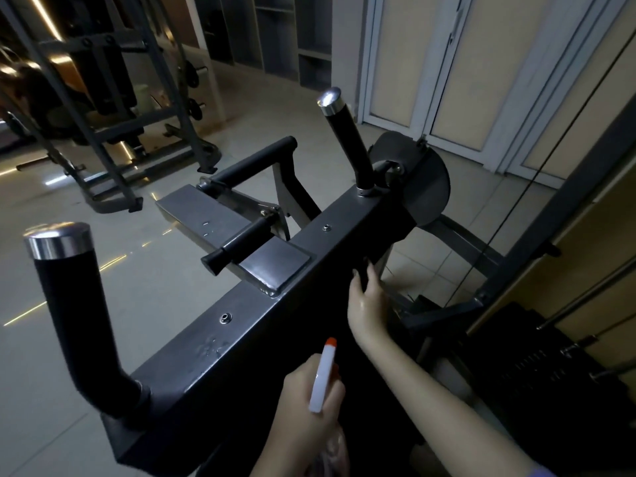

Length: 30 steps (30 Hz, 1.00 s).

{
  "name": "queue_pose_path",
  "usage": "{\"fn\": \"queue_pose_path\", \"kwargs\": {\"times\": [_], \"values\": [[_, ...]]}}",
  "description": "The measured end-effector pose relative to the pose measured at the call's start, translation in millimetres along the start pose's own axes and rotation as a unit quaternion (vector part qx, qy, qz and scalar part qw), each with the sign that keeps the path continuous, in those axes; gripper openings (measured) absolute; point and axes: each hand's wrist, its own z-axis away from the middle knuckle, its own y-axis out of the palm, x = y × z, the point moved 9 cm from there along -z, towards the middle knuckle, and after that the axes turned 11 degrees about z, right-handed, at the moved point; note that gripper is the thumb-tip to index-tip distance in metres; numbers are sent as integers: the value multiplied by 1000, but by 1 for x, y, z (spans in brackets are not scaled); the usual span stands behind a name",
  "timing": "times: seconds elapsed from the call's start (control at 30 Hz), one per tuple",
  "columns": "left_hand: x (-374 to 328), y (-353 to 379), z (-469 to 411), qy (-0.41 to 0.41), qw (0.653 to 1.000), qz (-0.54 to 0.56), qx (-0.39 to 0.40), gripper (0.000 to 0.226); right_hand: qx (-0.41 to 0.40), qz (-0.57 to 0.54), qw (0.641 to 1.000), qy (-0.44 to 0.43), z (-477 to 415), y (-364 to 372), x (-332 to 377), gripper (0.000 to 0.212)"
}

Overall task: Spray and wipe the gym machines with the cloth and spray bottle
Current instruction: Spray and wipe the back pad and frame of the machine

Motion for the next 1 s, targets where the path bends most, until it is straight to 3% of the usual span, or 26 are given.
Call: {"fn": "queue_pose_path", "kwargs": {"times": [0.13,0.23,0.3,0.4,0.47,0.67,0.77,0.93,1.0], "values": [[-12,-7,10,18,999,38,4,10,-33,-10,998,50,-33,-15,13,49],[-9,-13,15,0,999,45,-11,24,-70,-19,994,77,-23,-7,17,49],[-6,-19,19,-12,999,47,-21,25,-56,-15,997,53,-1,5,13,48],[-5,-24,23,-14,998,61,-30,15,26,-3,1000,15,22,15,4,49],[-4,-26,26,-19,997,62,-38,22,51,12,999,-3,16,4,8,49],[-12,-36,36,-10,997,50,-59,30,-16,4,997,69,-1,1,21,51],[-15,-41,40,5,997,42,-63,23,-6,1,999,34,35,19,22,49],[-11,-43,45,-8,995,56,-79,34,81,87,991,-63,55,14,16,49],[-10,-43,47,-8,996,50,-79,35,69,67,995,-40,35,7,17,50]]}}
